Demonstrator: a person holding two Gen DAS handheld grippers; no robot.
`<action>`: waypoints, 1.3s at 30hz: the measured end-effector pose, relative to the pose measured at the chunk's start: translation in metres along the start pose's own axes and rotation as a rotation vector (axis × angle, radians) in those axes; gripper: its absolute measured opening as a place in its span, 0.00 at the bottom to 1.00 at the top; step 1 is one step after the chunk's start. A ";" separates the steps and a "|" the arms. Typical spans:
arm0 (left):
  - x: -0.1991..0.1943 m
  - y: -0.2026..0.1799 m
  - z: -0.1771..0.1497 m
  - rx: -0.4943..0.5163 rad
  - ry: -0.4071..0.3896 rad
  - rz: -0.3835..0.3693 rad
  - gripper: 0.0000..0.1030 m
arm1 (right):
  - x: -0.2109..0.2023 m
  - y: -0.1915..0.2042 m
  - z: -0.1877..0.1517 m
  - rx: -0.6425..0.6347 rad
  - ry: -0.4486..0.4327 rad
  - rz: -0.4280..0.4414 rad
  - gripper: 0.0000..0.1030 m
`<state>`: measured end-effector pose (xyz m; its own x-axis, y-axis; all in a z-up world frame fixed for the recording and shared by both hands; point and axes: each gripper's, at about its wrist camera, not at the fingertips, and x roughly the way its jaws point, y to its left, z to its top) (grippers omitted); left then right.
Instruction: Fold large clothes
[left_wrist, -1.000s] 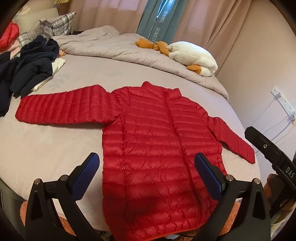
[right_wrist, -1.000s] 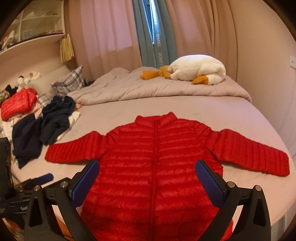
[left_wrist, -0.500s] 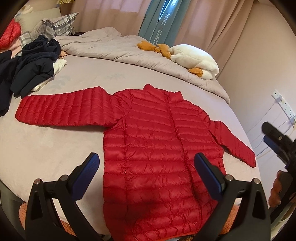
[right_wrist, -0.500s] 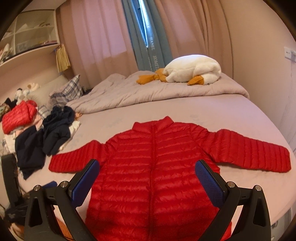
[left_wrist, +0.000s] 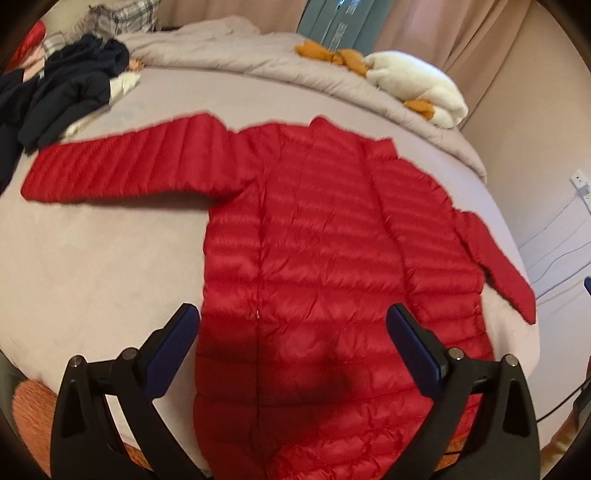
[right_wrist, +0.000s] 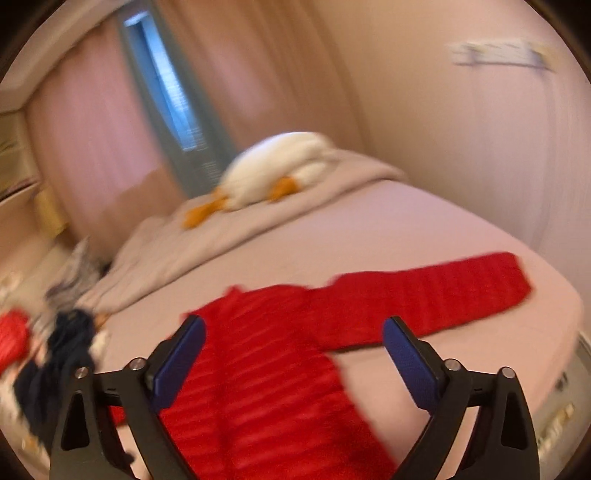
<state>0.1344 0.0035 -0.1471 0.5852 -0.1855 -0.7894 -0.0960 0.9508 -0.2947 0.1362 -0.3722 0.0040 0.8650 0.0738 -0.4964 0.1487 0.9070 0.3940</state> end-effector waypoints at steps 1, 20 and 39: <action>0.005 0.001 -0.002 -0.009 0.008 -0.001 0.98 | 0.005 -0.015 0.002 0.028 0.001 -0.043 0.90; 0.058 0.035 -0.037 -0.091 0.096 0.166 0.96 | 0.105 -0.233 -0.018 0.556 0.160 -0.357 0.67; 0.046 0.071 -0.037 -0.068 0.013 0.351 0.98 | 0.103 -0.242 -0.006 0.529 0.089 -0.345 0.05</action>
<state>0.1248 0.0536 -0.2245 0.4966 0.1461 -0.8556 -0.3435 0.9383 -0.0391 0.1863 -0.5813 -0.1467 0.6854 -0.1314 -0.7162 0.6477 0.5593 0.5173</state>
